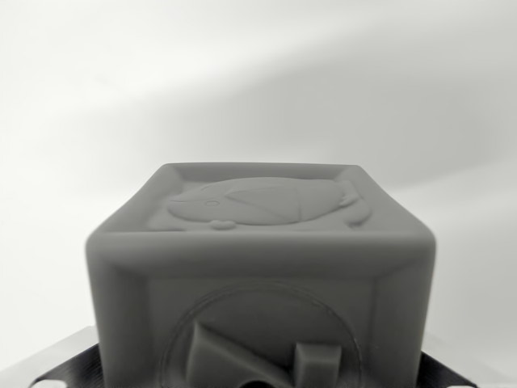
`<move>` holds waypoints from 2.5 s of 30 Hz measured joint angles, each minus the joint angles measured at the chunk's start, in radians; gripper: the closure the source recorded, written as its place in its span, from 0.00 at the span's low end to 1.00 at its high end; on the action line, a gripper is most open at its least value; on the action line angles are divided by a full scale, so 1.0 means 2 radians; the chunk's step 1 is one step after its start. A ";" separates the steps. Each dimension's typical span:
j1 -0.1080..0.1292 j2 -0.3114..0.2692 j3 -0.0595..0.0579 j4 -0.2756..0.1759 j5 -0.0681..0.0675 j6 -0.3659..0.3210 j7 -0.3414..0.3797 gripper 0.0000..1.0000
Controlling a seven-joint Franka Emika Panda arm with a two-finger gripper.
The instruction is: Destack cube
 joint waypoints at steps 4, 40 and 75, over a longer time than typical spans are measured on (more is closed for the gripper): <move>0.006 0.005 0.000 0.005 0.000 0.000 0.015 1.00; 0.061 0.057 0.000 0.060 0.000 0.000 0.148 1.00; 0.064 0.150 0.000 0.084 0.001 0.066 0.155 1.00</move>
